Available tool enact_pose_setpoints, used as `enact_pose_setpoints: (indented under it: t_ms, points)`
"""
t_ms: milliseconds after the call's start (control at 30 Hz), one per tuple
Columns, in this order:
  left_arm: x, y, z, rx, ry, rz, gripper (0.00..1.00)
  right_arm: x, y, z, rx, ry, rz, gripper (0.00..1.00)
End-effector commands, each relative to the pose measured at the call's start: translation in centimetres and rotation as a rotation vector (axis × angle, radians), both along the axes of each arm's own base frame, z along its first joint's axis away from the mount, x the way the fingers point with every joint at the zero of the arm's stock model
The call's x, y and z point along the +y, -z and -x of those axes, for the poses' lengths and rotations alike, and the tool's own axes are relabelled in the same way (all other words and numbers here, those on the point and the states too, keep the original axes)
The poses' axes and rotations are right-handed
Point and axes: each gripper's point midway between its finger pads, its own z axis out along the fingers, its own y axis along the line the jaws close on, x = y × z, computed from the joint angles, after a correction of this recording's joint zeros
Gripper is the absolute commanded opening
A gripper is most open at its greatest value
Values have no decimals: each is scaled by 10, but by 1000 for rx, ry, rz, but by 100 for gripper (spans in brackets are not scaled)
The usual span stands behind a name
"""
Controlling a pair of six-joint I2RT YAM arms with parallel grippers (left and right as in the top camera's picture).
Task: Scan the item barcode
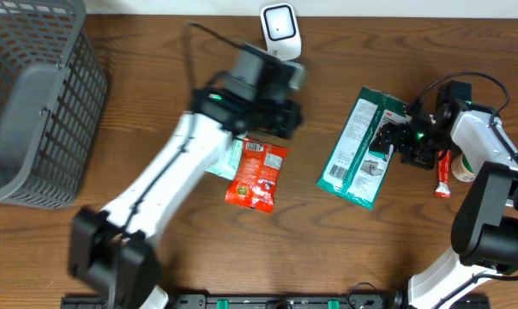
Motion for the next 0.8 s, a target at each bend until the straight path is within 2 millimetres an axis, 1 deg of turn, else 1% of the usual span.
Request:
enact_pose_setpoints:
  t_ms: [0,67,200,300,400,467,600,700,767]
  points:
    - [-24,39,-1,0,-2,-77,8,-1,-2,-1,-17,8,18,95]
    - [-45,57,1,-8,35,-72,8,-2,2,-2,-24,23,18,96]
    - [-76,87,2,-29,81,-57,8,-3,9,-1,-32,36,19,96]
    - [-87,109,-5,-57,76,-69,8,-4,10,0,-26,40,18,95]
    - [-87,130,-15,-82,48,-104,10,-1,9,0,-31,38,1,94]
    - [-87,144,-16,-69,46,-119,10,3,11,-1,-44,36,-25,92]
    - [-81,173,-6,-4,51,-169,10,9,17,1,-59,32,-57,92]
    - [-75,187,0,32,54,-202,10,11,16,3,-53,25,-66,91]
    - [-70,197,6,61,58,-229,10,16,14,2,-68,8,-94,91]
